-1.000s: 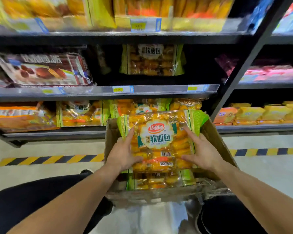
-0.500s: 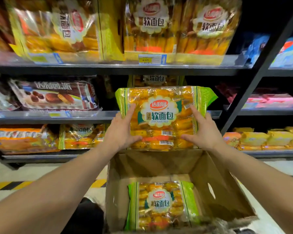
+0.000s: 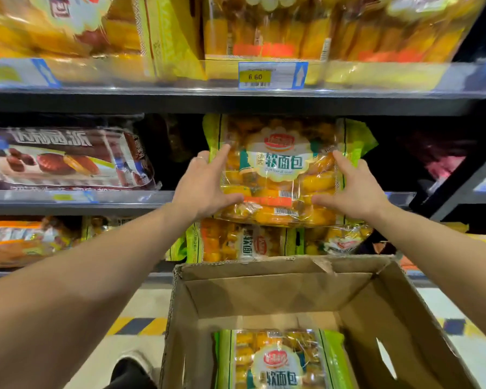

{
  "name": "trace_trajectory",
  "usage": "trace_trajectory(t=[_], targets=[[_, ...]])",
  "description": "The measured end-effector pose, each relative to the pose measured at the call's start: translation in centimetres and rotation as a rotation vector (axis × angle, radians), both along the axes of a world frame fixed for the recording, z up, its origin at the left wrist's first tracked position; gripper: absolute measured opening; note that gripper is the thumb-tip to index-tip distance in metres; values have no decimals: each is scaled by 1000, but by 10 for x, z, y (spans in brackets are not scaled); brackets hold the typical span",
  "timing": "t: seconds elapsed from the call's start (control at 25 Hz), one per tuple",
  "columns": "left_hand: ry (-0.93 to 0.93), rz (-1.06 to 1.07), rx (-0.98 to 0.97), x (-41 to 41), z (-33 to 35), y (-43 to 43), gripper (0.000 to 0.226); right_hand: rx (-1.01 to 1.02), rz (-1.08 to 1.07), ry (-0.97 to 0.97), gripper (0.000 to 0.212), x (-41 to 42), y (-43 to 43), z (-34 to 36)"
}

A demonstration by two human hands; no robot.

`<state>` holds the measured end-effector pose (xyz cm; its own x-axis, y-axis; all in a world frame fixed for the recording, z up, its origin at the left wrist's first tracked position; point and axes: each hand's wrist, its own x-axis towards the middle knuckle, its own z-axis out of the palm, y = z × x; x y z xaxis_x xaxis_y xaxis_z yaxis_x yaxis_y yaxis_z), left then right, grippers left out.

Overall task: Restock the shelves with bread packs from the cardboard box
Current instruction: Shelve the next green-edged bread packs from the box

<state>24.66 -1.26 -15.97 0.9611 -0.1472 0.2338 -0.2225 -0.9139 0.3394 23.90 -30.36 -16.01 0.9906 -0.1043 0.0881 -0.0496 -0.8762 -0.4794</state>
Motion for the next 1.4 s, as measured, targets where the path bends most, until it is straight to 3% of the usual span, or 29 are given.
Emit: trace_trajectory(t=[0.16, 0.36, 0.56, 0.76, 0.88, 0.96, 1.04, 1.2, 1.28, 1.4], targets=[[-28, 33, 32, 28, 12, -3, 96, 2, -1, -21, 109, 24, -3, 14], [-66, 98, 51, 48, 22, -15, 61, -69, -100, -146, 84, 54, 8, 22], [81, 115, 139, 66, -25, -10, 82, -269, -105, -10, 91, 64, 14, -18], [180, 195, 97, 92, -29, -16, 63, -220, -103, 110, 125, 92, 6, -37], [186, 145, 147, 108, -31, -20, 93, -282, -91, 116, 136, 109, 8, -41], [112, 134, 68, 120, -36, -18, 115, -307, -123, 120, 128, 122, 12, -42], [20, 135, 69, 133, -47, -14, 121, -303, -154, 101, 122, 131, 14, -45], [96, 232, 138, 146, -64, -10, 97, -269, -144, -59, 134, 145, 9, -56], [175, 269, 218, 144, -60, -11, 89, -252, -186, 1, 135, 151, 13, -58], [274, 295, 353, 124, -38, -15, 74, -336, -273, 175, 110, 142, 24, -47]])
